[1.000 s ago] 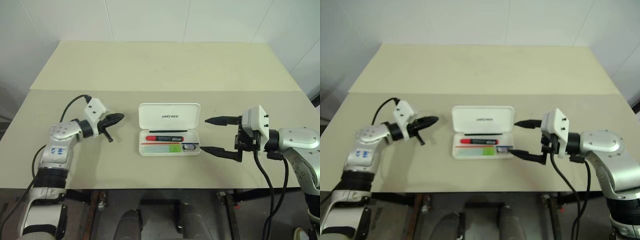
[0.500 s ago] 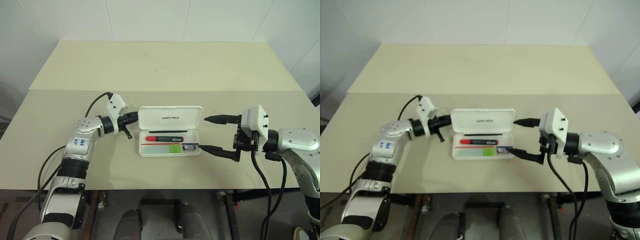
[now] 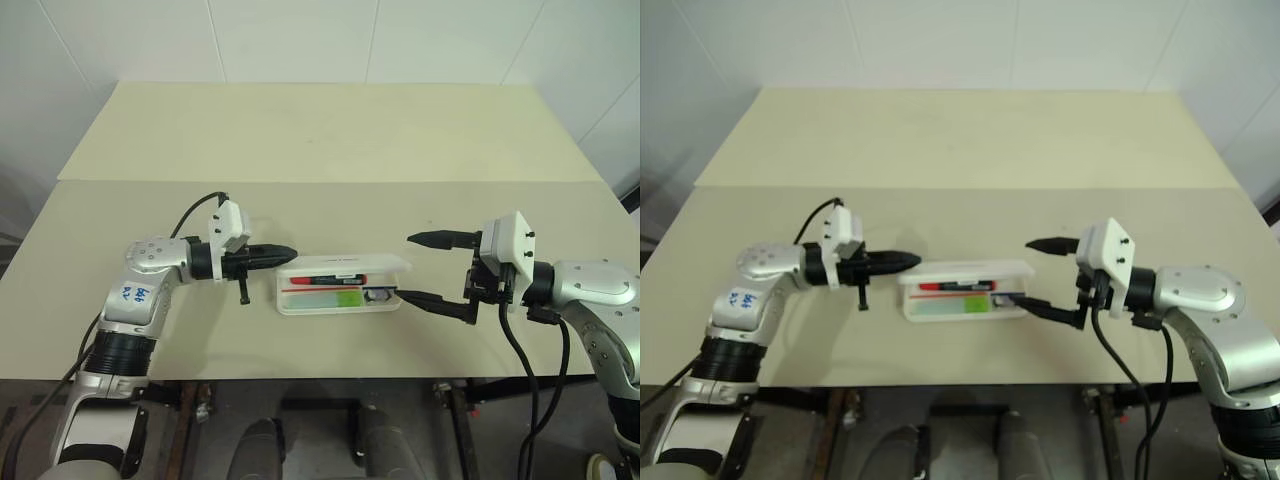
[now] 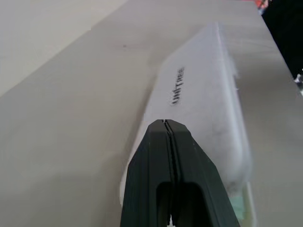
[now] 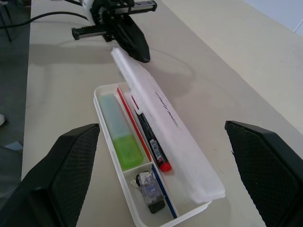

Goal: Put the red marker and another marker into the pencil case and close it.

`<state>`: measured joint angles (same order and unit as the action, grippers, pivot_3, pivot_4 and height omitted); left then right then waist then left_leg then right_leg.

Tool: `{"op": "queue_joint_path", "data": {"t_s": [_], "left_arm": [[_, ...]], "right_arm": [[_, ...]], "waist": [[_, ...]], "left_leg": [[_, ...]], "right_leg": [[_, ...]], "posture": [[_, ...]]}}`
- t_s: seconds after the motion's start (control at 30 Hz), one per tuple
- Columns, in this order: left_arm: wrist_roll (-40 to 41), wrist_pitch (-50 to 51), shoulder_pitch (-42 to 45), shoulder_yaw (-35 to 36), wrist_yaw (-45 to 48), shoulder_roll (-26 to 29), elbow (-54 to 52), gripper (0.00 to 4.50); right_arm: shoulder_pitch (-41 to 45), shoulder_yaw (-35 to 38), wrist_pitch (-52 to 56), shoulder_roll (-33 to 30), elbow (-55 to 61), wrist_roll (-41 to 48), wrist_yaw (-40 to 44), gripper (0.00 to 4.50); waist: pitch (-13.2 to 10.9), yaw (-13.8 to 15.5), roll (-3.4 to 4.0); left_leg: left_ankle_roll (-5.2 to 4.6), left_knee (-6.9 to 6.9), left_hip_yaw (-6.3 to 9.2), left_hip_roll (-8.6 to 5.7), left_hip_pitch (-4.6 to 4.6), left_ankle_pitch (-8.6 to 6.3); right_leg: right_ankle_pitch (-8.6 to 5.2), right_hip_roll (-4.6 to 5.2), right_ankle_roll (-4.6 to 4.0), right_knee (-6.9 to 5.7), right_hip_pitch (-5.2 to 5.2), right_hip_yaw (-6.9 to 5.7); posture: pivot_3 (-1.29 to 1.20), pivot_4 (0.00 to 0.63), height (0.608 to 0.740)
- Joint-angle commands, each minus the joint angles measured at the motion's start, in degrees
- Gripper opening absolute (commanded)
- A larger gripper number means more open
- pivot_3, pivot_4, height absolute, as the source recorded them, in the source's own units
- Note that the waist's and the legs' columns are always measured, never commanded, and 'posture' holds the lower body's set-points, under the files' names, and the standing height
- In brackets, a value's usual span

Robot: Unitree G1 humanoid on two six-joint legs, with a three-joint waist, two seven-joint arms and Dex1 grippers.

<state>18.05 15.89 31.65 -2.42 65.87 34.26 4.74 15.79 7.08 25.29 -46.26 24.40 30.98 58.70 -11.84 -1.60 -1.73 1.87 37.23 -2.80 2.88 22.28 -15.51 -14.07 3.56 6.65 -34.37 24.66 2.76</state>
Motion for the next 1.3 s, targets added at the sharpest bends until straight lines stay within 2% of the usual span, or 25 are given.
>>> {"op": "queue_joint_path", "data": {"t_s": [0.03, 0.53, 0.83, 0.93, 0.97, 1.17, 1.27, 1.3], "left_arm": [[-1.0, -0.8, -0.5, -2.8, 2.5, 1.2, -2.6, 0.02], [-6.7, -0.5, 0.9, -11.3, 2.4, 0.1, -2.3, 0.02], [-9.4, 1.0, 0.4, -12.5, -0.2, 0.9, -1.7, 0.02], [-9.5, 1.6, 0.0, -12.6, -0.5, 1.5, -1.8, 0.02], [-9.5, 1.7, -0.2, -12.6, -0.6, 1.6, -1.9, 0.02], [-3.1, 3.6, 0.7, -7.5, -1.5, -0.6, -4.0, 0.02], [2.6, 4.5, 1.0, -3.2, -0.4, -1.6, -6.1, 0.02], [4.3, 4.6, 1.2, -1.7, 0.0, -1.6, -6.9, 0.41]], "right_arm": [[-0.2, 0.6, -0.4, 0.3, 2.0, 1.0, -0.6, 4.50], [-2.2, 1.3, 0.1, 0.7, 4.3, 1.4, -3.4, 4.50], [-2.6, 1.2, 0.1, 0.8, 4.9, 1.6, -4.4, 4.50], [-2.3, 1.0, 0.2, 0.8, 4.8, 1.8, -4.6, 4.50], [-2.2, 1.0, 0.2, 0.9, 4.8, 1.9, -4.6, 4.50], [-2.0, 0.3, 0.0, 0.9, 4.0, 1.7, -4.2, 4.50], [-2.0, 0.3, -0.7, 0.9, 2.6, 1.5, -3.5, 4.50], [-2.1, 0.4, -0.9, 0.8, 2.0, 1.5, -3.1, 4.50]], "waist": [[0.0, 0.0, 0.00], [0.0, 0.0, 0.00], [0.0, 0.0, -0.01], [0.0, 0.0, -0.01], [0.0, 0.0, -0.01], [0.0, 0.0, -0.02], [0.0, 0.0, -0.02], [0.0, 0.0, -0.02]], "left_leg": [[0.00, 0.00, -0.01, 0.00, 0.00, 0.00], [-0.02, 0.04, 0.00, 0.00, 0.05, 0.00], [-0.05, 0.09, 0.00, 0.00, 0.02, 0.01], [-0.09, 0.10, -0.01, 0.00, -0.01, 0.04], [-0.11, 0.11, -0.01, 0.00, -0.02, 0.05], [-0.17, 0.16, -0.04, 0.00, -0.06, 0.09], [-0.16, 0.16, -0.03, 0.00, -0.03, 0.09], [-0.16, 0.16, -0.04, 0.00, -0.01, 0.09]], "right_leg": [[-0.01, 0.00, -0.01, 0.02, 0.00, 0.00], [0.00, -0.01, -0.01, 0.10, 0.00, 0.01], [-0.02, 0.00, -0.05, 0.12, -0.07, 0.03], [-0.11, -0.01, -0.24, 0.12, -0.10, 0.05], [-0.36, -0.01, -0.71, 0.11, -0.10, 0.06], [-0.37, -0.02, -0.75, 0.01, -0.11, 0.11], [-0.36, -0.01, -0.75, 0.01, -0.10, 0.11], [-0.36, -0.01, -0.74, 0.02, -0.09, 0.10]], "posture": [[0.00, 0.150, 0.740], [0.00, 0.150, 0.740], [0.00, 0.150, 0.740], [0.00, 0.150, 0.740], [0.00, 0.150, 0.740], [0.00, 0.150, 0.740], [0.00, 0.150, 0.740], [0.00, 0.150, 0.740]]}}
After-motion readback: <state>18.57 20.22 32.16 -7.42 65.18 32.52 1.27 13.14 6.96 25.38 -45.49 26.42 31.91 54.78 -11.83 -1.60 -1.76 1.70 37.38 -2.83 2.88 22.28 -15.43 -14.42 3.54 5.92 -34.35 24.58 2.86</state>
